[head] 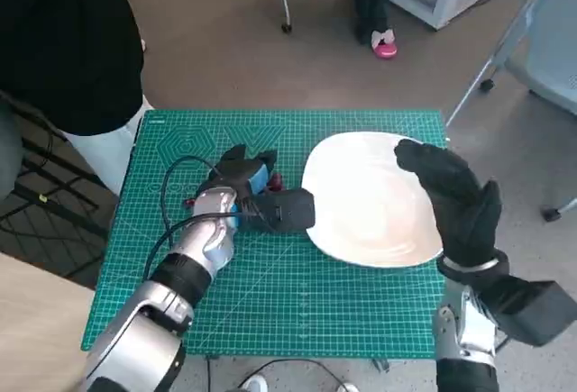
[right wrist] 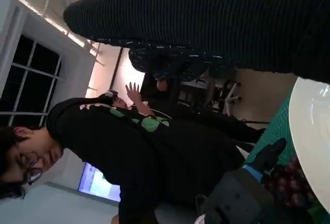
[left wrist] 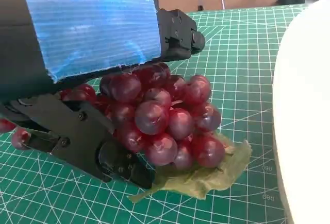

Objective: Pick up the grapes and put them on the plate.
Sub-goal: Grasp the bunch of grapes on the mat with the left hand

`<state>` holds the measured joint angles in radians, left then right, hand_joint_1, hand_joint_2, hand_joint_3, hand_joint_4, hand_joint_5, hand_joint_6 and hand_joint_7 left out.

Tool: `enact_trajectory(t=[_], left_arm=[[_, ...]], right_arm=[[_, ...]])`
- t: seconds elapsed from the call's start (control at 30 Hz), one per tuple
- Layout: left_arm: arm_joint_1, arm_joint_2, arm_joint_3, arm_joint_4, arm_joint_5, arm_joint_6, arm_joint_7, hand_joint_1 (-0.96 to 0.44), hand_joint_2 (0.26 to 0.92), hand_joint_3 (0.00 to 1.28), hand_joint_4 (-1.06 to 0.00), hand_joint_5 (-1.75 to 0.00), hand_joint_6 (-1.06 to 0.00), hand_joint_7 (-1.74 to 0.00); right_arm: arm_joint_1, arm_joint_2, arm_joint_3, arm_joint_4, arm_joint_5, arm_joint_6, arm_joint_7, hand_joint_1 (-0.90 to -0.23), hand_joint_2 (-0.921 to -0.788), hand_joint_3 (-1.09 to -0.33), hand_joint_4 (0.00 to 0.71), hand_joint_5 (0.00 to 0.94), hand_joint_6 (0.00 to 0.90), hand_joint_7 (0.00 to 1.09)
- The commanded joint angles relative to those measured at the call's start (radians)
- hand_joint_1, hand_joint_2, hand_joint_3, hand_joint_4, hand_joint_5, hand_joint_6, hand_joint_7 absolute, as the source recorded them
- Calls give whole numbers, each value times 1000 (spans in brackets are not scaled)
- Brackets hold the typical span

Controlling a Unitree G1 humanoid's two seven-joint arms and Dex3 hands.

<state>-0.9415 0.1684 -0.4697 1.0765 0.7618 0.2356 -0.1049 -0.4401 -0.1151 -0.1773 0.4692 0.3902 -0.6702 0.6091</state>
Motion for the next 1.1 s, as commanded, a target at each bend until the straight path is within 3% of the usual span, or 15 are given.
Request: enact_trajectory(t=[0.03, 0.3, 0.5, 0.57, 0.6, 0.73, 0.8, 0.87, 1.0, 1.1], left_arm=[[40, -14, -25, 83, -15, -9, -2, 148, 879, 98, 1, 1, -180, -3], [25, -14, -35, 109, -31, -9, 1, 171, 887, 123, -4, -1, -197, -8], [23, -17, -42, 115, -35, 5, 5, 170, 821, 365, -86, -8, -261, -9], [22, -19, -43, 117, -36, 10, 6, 166, 809, 409, -160, -18, -291, -13], [22, -20, -44, 118, -37, 11, 7, 181, 817, 412, -202, -162, -321, -22], [19, -24, -49, 131, -36, 12, 11, 294, 890, 398, -297, -1183, -498, -89], [19, -25, -52, 137, -36, 11, 13, 320, 906, 387, -318, -1401, -563, -130], [19, -25, -54, 141, -36, 10, 14, 333, 913, 364, -347, -1476, -578, -209], [20, -24, -57, 148, -40, 6, 16, 343, 919, 327, -392, -1511, -489, -507], [21, -22, -58, 147, -42, 2, 17, 345, 920, 320, -400, -1518, -456, -621]], right_arm=[[21, -8, -3, -1, -1, 16, -2, -624, -921, -805, 338, 5, 3, 428], [26, -8, -2, -15, -7, 16, -8, -624, -921, -806, 337, 4, 1, 430], [27, -8, -3, -21, -7, 18, -9, -624, -921, -806, 338, 4, 0, 433], [27, -9, -3, -22, -8, 19, -10, -623, -921, -807, 338, 4, 0, 433], [27, -9, -3, -23, -8, 19, -11, -623, -921, -807, 338, 4, 0, 433], [28, -11, -3, -25, -10, 20, -12, -619, -921, -808, 337, 3, -1, 434], [28, -12, -4, -24, -10, 20, -11, -616, -921, -809, 337, 3, -1, 433], [28, -12, -5, -23, -9, 19, -10, -615, -921, -810, 337, 3, -1, 433], [29, -13, -6, -26, -8, 20, -10, -612, -921, -810, 337, 3, 0, 433], [32, -13, -5, -30, -9, 20, -11, -611, -921, -811, 338, 3, 0, 433]])
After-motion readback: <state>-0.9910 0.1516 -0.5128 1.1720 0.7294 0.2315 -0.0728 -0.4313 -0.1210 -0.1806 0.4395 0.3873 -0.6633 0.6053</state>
